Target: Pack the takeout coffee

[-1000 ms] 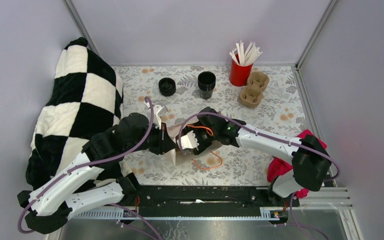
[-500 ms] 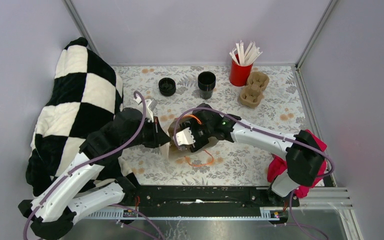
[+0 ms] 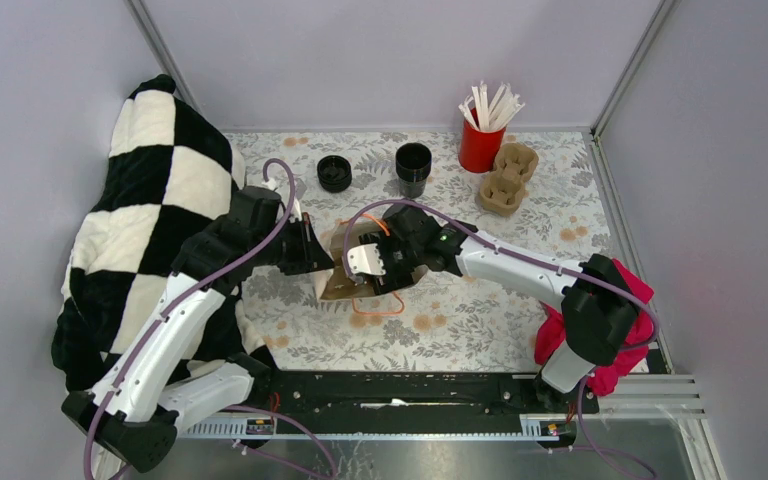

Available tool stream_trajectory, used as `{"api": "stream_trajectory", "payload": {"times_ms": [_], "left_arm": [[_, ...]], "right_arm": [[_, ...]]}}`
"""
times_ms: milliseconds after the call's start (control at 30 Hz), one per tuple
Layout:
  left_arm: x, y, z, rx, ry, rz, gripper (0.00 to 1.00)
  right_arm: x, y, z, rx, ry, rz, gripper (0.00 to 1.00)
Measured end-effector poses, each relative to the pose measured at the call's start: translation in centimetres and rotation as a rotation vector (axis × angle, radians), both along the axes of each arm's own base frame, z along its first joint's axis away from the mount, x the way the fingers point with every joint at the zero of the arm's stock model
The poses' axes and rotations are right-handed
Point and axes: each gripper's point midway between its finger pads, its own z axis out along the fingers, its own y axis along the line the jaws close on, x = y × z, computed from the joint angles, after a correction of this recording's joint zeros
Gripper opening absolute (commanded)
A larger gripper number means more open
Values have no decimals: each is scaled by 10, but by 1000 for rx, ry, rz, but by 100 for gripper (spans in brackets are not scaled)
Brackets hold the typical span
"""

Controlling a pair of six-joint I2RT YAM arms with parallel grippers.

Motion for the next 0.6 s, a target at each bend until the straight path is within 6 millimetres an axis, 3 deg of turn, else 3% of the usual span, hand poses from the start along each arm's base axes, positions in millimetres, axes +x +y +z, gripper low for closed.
{"api": "stream_trajectory", "payload": {"times_ms": [267,600], "left_arm": [[6,3,2,40,22,-18,0],[43,24,11,160,1,83,0]], "right_arm": [[7,-4,1,-29,50,-58,0],[13,-3,-3,-98,125,-128,0]]}}
